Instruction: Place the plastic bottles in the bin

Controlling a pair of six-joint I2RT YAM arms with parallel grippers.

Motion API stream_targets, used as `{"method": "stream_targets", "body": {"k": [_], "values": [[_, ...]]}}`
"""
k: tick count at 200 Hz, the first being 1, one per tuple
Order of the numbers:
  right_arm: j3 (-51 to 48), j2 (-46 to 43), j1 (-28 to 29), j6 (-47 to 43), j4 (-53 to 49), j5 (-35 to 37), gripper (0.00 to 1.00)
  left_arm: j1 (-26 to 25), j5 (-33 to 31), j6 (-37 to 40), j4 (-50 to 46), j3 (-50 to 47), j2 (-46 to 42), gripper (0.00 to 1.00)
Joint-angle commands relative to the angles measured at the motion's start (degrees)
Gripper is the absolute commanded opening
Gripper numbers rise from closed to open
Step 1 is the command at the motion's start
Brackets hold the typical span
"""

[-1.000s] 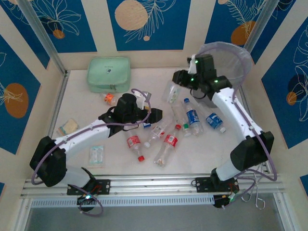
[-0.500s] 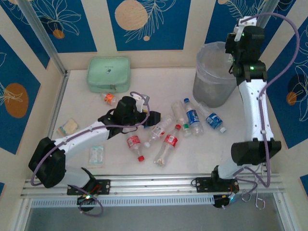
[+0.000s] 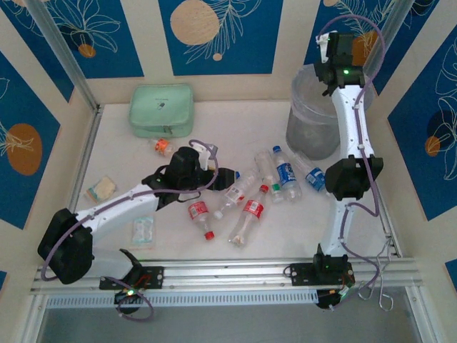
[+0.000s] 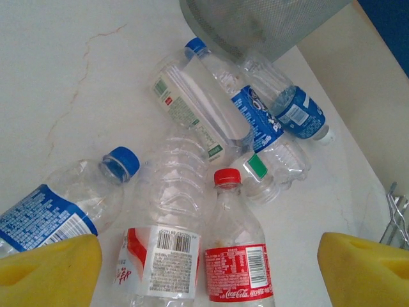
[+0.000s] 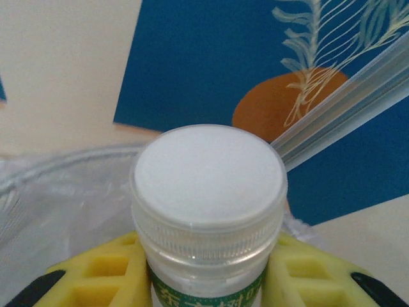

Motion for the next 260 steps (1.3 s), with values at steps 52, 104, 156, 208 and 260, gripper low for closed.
{"method": "stream_targets", "body": {"k": [52, 104, 156, 208, 260], "values": [[-12.6, -2.3, -3.1, -2.9, 4.9, 0.4, 0.0, -0.2, -1.3, 1.7, -0.9, -1.9, -2.5, 0.87], [-5.1, 4.4, -7.6, -1.5, -8.4, -10.2, 0.0, -0.2, -0.7, 1.9, -1.0, -2.1, -0.9, 0.87], [-2.9, 9.8, -10.6, 0.7, -13.4, -14.4, 0.0, -0.2, 0.0, 2.2, -3.5, -1.2, -0.6, 0.87], [-2.5, 12.7, -12.0, 3.7, -16.0, -17.5, 0.0, -0.2, 0.7, 1.5, -4.1, -0.3, 1.0, 0.87], [-0.4, 9.7, -12.9, 5.5, -18.1, -19.7, 0.42, -0.2, 0.8, 1.5, -5.2, 0.7, 1.4, 0.9]]}}
